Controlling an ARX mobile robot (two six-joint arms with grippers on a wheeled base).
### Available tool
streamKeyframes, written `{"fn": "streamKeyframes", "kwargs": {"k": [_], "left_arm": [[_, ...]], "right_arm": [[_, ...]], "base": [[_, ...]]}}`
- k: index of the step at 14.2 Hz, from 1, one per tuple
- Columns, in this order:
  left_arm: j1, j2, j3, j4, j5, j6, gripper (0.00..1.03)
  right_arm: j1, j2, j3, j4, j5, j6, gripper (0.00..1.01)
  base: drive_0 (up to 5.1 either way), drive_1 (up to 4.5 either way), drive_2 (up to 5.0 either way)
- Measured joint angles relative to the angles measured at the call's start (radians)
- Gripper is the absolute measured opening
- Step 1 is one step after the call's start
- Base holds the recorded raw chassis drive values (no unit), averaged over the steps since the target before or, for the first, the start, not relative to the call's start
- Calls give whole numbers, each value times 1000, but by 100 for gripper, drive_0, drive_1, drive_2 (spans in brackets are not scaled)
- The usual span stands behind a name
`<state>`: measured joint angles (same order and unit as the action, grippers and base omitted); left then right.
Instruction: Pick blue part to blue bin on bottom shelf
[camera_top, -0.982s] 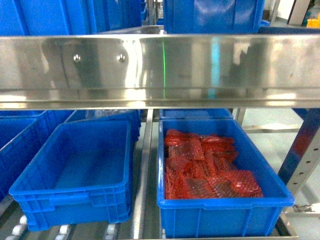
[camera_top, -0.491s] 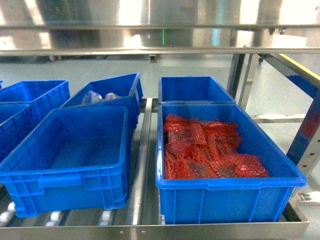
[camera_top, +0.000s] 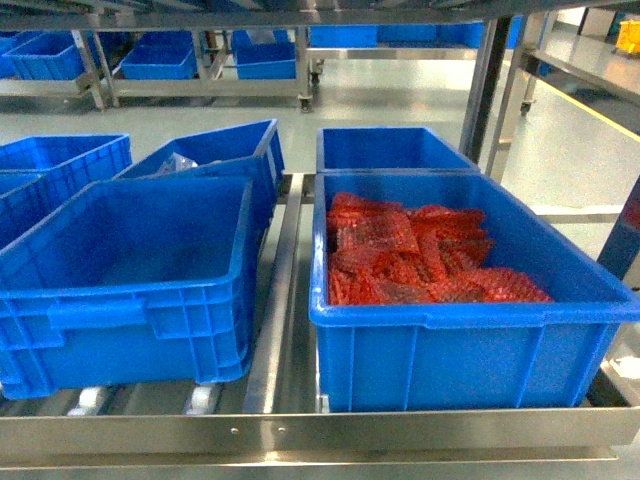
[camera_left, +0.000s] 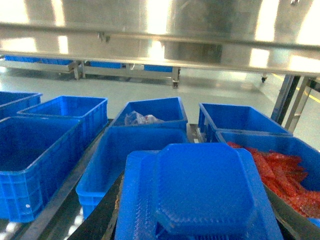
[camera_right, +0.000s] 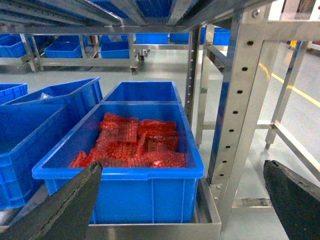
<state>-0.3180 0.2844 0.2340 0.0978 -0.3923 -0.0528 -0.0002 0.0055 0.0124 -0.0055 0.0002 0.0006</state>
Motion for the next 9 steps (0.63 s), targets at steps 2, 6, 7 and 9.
{"fn": "streamKeyframes", "kwargs": {"k": [2, 6, 7, 9], "left_arm": [[0, 0, 0, 0, 0, 0, 44], [0, 0, -1, -1, 0, 0, 44], [0, 0, -1, -1, 0, 0, 44], [0, 0, -1, 0, 0, 0, 44]], "right_arm": [[0, 0, 0, 0, 0, 0, 98], [0, 0, 0, -2, 0, 0, 98], [0, 0, 0, -1, 0, 0, 98], [0, 0, 0, 0, 0, 0, 98]], "base": [[0, 0, 0], [0, 0, 0], [0, 0, 0], [0, 0, 0]]}}
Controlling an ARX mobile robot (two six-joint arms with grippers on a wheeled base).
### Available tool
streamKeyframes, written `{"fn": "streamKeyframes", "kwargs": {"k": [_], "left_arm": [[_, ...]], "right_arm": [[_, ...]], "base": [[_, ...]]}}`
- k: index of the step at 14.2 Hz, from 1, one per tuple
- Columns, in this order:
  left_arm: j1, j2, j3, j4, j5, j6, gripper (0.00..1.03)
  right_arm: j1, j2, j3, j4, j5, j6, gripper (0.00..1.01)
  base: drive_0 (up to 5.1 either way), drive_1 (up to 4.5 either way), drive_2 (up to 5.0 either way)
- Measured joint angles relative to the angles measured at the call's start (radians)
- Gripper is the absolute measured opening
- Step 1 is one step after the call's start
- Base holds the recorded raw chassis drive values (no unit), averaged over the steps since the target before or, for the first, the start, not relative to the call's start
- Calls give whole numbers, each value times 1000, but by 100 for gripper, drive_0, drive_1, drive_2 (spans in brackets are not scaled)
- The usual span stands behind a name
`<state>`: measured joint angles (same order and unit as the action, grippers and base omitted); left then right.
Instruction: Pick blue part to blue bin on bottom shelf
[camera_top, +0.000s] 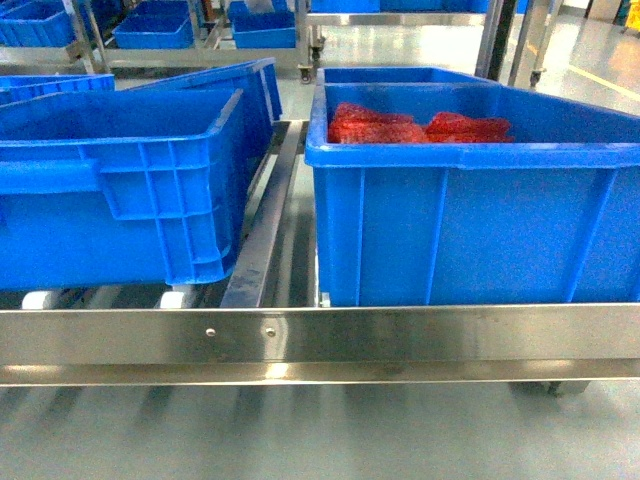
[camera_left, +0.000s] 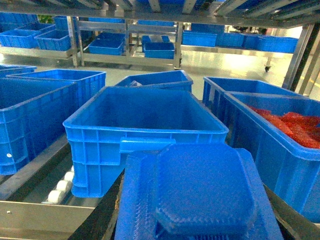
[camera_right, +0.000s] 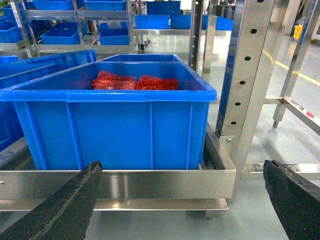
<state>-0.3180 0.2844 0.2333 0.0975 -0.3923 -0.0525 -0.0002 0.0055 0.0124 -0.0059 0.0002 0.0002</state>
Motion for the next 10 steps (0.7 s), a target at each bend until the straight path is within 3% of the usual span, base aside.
{"fn": "streamKeyframes", "kwargs": {"k": [2, 10], "left_arm": [[0, 0, 0, 0, 0, 0, 44], [0, 0, 0, 0, 0, 0, 44]], "right_arm": [[0, 0, 0, 0, 0, 0, 98], [0, 0, 0, 2, 0, 0, 98]], "base": [[0, 0, 0], [-3, 419, -426]]}}
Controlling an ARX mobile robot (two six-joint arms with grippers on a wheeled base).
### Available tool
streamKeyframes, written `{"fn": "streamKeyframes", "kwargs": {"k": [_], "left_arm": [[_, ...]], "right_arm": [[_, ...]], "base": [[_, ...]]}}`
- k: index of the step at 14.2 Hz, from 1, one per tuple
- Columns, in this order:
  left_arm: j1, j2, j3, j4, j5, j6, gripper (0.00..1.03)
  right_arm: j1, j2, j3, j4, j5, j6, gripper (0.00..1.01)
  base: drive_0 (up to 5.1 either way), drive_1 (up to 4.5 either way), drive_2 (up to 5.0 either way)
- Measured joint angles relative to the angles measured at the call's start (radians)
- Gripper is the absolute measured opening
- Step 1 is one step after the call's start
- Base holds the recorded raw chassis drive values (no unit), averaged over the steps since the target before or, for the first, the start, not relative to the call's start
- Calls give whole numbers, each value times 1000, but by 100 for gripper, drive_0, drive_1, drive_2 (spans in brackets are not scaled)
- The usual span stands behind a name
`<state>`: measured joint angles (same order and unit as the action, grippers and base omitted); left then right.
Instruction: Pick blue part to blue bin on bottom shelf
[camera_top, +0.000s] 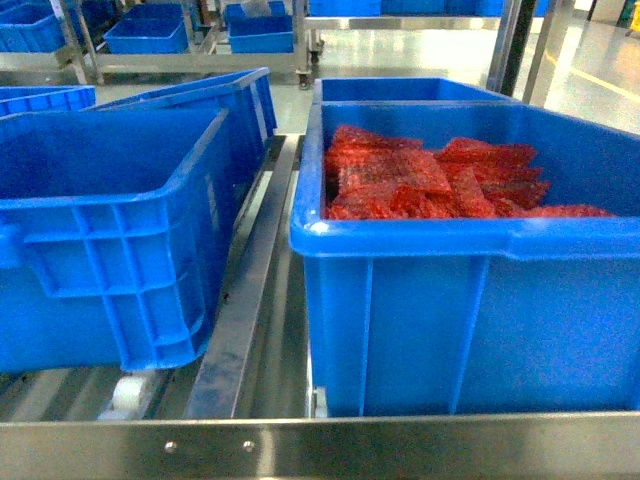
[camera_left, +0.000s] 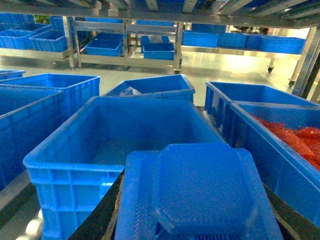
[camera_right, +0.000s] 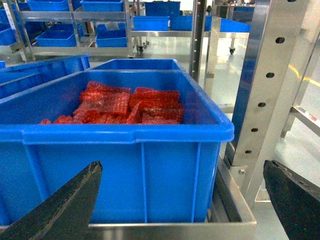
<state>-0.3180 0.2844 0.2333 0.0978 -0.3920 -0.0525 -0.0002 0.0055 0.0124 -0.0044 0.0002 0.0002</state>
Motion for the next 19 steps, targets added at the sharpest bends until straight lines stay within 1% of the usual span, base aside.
{"fn": "streamKeyframes", "kwargs": {"k": [6, 19], "left_arm": [[0, 1, 0, 0, 0, 0, 44], [0, 2, 0, 0, 0, 0, 44]], "right_arm": [[0, 0, 0, -2, 0, 0, 98], [0, 0, 0, -1, 0, 0, 98]], "base": [[10, 433, -413], [0, 0, 0]]}}
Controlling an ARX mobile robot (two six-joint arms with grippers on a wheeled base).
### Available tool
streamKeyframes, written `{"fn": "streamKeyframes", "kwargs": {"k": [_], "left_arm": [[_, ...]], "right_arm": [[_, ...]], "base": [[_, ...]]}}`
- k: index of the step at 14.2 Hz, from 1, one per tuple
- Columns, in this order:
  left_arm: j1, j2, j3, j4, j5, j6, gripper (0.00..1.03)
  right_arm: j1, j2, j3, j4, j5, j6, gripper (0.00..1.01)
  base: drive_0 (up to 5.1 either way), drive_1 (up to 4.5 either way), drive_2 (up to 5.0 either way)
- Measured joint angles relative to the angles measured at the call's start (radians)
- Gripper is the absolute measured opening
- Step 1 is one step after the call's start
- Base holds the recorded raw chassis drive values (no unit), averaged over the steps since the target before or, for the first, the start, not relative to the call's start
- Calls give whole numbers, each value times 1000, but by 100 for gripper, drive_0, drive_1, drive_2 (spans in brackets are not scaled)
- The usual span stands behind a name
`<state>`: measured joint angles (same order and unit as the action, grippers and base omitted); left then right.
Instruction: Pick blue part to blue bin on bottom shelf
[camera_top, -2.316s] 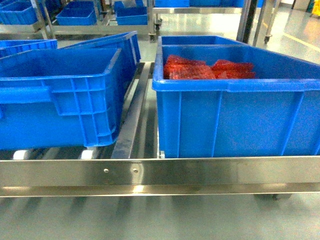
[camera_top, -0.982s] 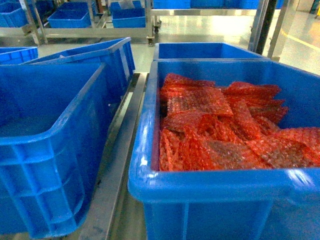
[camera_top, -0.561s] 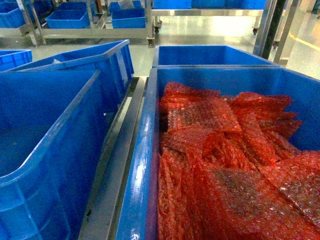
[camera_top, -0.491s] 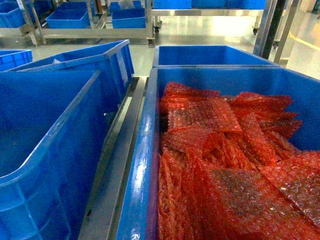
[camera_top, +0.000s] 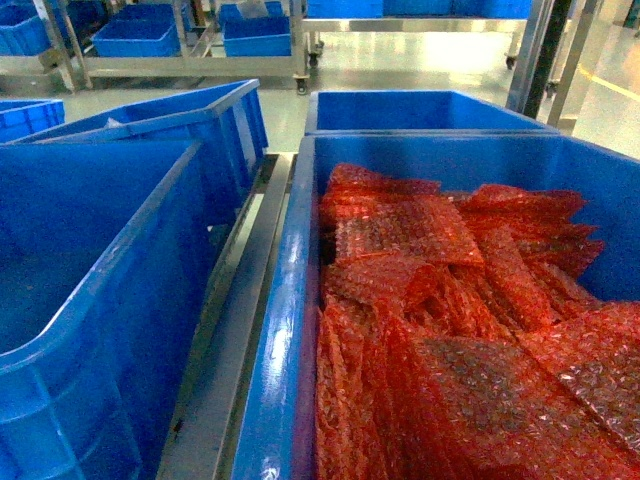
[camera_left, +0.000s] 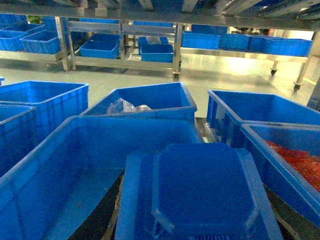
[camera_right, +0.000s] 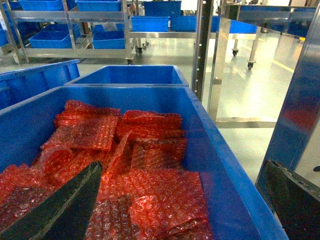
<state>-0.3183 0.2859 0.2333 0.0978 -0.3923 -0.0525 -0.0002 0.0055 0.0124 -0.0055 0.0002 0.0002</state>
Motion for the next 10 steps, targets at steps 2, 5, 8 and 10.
{"fn": "streamKeyframes", "kwargs": {"k": [2, 5, 8, 10], "left_arm": [[0, 0, 0, 0, 0, 0, 44], [0, 0, 0, 0, 0, 0, 44], [0, 0, 0, 0, 0, 0, 44], [0, 0, 0, 0, 0, 0, 44]], "right_arm": [[0, 0, 0, 0, 0, 0, 98], [0, 0, 0, 0, 0, 0, 98], [0, 0, 0, 0, 0, 0, 98], [0, 0, 0, 0, 0, 0, 98]], "base": [[0, 0, 0], [0, 0, 0], [0, 0, 0], [0, 0, 0]]}}
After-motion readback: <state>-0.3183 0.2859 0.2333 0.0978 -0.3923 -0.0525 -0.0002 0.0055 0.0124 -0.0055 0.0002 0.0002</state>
